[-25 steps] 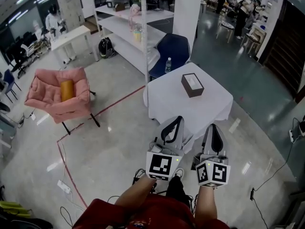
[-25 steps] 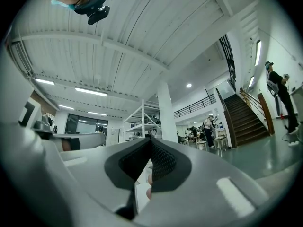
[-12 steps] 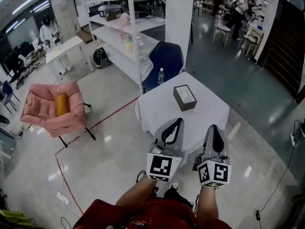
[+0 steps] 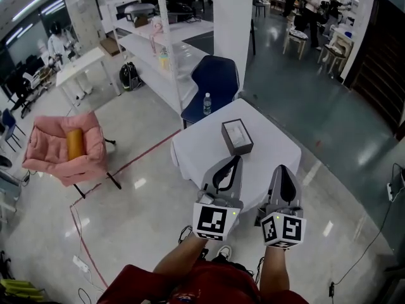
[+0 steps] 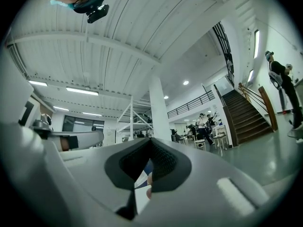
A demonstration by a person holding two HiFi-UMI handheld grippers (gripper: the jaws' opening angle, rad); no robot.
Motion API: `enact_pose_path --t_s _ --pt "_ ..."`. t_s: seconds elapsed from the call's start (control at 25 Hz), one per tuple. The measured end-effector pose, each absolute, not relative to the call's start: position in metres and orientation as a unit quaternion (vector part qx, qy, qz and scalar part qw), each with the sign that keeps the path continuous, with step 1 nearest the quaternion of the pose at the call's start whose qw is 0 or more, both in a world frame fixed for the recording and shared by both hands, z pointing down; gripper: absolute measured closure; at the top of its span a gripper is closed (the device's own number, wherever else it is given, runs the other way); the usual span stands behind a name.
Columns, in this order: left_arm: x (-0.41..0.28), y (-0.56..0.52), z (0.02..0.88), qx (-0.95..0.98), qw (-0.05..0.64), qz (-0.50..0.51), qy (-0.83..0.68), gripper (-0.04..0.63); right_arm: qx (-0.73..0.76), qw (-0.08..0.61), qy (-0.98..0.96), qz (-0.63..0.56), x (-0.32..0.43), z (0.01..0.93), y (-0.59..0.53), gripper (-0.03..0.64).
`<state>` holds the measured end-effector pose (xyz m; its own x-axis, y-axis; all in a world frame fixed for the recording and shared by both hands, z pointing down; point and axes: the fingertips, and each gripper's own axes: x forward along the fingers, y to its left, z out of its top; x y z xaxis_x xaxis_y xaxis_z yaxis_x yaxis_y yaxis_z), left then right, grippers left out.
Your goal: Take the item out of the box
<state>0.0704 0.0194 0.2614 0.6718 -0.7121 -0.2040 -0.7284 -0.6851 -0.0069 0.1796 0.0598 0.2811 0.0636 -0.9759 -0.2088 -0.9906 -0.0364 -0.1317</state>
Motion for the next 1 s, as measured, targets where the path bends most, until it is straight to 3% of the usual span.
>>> enact_pose_path --t_s 0.32,1.0 --pt "0.125 -0.021 0.259 -0.904 0.058 0.105 0.41 0.594 -0.708 0.126 0.694 0.023 0.238 0.287 0.016 0.614" --pt "0.15 -0.114 0.284 -0.898 0.039 0.086 0.429 0.594 -0.69 0.108 0.715 0.013 0.257 0.309 -0.08 0.614"
